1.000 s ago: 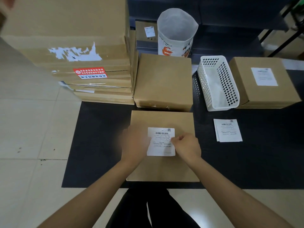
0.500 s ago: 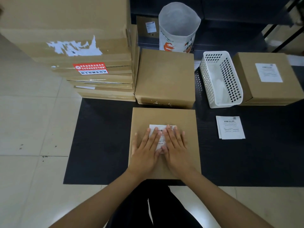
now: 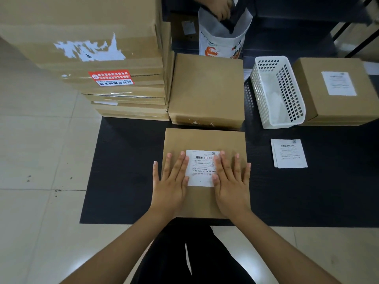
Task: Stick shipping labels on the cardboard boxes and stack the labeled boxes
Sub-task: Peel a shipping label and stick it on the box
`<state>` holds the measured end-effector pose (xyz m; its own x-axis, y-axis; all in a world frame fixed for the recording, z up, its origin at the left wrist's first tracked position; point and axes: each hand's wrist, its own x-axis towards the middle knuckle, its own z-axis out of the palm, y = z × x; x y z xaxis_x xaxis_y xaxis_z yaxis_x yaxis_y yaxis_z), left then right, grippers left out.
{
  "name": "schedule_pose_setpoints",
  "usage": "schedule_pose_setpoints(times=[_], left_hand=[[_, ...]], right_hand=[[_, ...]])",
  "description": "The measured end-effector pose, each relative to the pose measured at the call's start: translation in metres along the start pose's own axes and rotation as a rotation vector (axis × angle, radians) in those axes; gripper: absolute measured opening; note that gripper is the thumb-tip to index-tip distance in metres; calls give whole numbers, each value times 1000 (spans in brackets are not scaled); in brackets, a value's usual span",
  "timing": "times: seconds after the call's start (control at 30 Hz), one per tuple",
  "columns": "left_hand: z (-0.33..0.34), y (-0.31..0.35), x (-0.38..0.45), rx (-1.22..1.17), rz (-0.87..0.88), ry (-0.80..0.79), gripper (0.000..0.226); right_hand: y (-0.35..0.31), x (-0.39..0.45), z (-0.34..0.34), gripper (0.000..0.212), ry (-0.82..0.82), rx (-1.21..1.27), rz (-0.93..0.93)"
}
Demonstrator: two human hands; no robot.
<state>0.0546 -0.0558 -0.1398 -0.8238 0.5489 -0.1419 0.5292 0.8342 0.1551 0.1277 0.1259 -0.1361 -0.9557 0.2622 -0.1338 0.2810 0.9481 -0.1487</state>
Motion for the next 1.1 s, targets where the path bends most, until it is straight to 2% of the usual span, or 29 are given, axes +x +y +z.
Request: schedule_pose_setpoints(times=[0.13, 0.23, 0.33, 0.47, 0.6, 0.83, 0.97, 1.0, 1.03, 1.1], left_hand=[[-16, 14, 8, -56, 53, 66, 55], [-28, 30, 22, -74, 141, 12, 59], [-20, 29, 31, -132, 163, -55, 68], [-13, 16, 34, -68, 224, -47, 69], [-15, 3, 33, 1, 232, -52, 63], [-17, -13, 22, -32, 77, 4, 58], [-19, -19, 16, -99, -185, 76, 60], [-23, -18, 14, -118, -201, 95, 60], [-27, -13, 12, -125, -152, 107, 59], [-32, 3, 5, -93, 68, 89, 57]], right_hand=[[-10, 0, -9, 56, 14, 111, 19], [-27, 8, -18, 60, -30, 203, -114], [-31, 14, -15, 73, -75, 242, -117], [-26, 15, -8, 60, -53, 150, -85], [-17, 14, -5, 56, -6, 126, -52], [3, 12, -6, 56, -27, 111, 33], [-1, 10, -5, 56, -3, 110, 68], [-2, 9, -7, 57, 11, 120, 83], [-4, 7, -10, 57, 23, 127, 66], [-15, 3, -15, 58, 20, 137, -93]])
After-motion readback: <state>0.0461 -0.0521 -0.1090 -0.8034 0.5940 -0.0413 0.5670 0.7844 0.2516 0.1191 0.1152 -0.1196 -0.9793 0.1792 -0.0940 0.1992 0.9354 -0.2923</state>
